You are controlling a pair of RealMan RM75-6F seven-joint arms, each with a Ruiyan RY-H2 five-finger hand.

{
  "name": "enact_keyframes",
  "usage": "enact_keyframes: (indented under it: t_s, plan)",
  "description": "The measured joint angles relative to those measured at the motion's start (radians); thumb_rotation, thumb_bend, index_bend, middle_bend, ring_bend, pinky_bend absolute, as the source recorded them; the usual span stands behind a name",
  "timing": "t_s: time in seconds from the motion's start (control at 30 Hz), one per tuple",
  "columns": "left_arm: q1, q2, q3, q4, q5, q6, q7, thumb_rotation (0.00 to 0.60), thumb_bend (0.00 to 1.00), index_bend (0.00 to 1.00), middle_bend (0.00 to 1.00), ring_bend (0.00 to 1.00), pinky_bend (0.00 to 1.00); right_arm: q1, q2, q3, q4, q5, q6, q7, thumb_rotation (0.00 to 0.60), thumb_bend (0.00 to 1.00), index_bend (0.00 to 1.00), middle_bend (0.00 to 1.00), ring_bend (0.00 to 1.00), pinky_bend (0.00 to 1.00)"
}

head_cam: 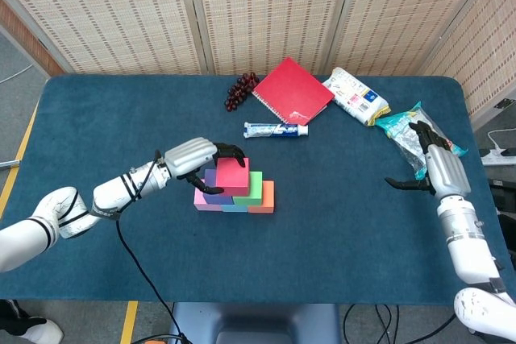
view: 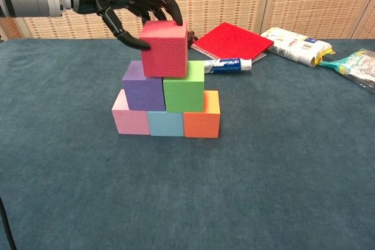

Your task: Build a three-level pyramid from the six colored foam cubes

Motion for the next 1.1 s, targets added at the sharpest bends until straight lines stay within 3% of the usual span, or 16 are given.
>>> enact_keyframes:
  t_s: [1.1]
  plan:
    - [-0.002,-0.022,0.050,0.047,-0.011,0.048,-0.058,0.600,0.29,0.40,0.34,0.24,0.25,-0.005,-0.002,0.004,-0.022,0.013,0.025,-0.022,0.600,0.19,0.00,0.08,0.00,0.01]
